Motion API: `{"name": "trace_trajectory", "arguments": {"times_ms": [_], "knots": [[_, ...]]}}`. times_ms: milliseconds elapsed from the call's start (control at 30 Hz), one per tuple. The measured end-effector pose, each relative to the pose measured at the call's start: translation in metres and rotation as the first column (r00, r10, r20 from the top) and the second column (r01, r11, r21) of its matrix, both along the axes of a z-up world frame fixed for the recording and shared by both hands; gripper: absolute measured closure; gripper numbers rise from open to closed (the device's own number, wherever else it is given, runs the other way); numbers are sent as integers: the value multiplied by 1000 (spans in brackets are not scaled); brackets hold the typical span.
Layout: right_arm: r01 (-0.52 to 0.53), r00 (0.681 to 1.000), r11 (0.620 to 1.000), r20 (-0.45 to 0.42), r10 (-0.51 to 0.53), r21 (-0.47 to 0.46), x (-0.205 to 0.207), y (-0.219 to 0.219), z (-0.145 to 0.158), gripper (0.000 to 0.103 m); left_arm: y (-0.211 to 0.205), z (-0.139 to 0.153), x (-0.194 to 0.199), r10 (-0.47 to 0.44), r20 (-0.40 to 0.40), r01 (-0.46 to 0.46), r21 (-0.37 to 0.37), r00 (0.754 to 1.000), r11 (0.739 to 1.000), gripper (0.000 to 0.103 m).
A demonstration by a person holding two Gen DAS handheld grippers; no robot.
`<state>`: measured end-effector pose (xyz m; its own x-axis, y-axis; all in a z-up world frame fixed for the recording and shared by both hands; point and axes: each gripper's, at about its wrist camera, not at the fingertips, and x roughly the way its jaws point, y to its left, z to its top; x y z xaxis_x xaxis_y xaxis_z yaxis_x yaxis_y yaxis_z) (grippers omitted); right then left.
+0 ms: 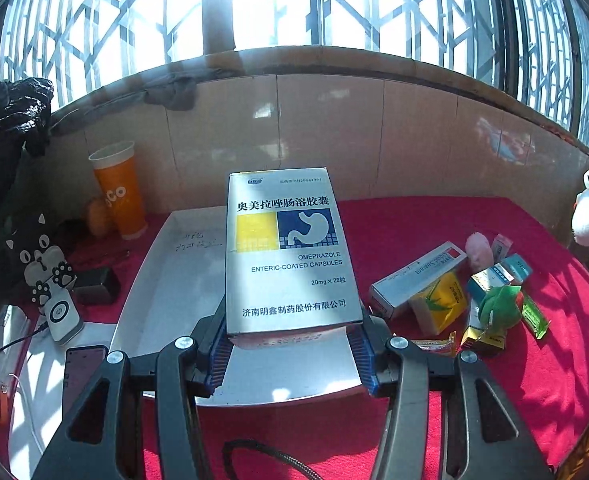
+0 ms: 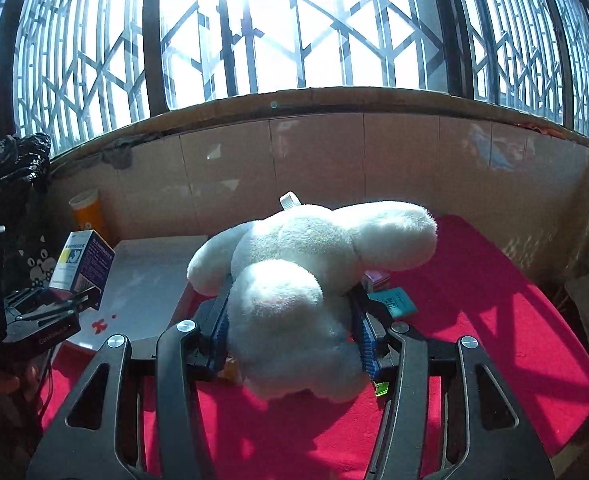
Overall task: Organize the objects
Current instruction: 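Carry the box with left tool while right tool carries the bunny to the white tray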
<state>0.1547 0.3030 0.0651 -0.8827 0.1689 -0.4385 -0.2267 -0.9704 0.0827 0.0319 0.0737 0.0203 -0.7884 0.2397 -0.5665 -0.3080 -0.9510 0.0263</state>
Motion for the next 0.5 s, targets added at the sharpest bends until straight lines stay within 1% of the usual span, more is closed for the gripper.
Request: {"name": "trace_trajectory", "arguments": {"times_ms": [367,500], "knots": [[-28,999,1000,35,29,-6,-17,-12,-7,52,-9,-6,-9,20,21,-20,-2,1000,1000,51],[-57,997,998,47,58,-24,-31,-21,-9,52,-18,-6,-17,46,18,-46,-5,999,999,51]]}}
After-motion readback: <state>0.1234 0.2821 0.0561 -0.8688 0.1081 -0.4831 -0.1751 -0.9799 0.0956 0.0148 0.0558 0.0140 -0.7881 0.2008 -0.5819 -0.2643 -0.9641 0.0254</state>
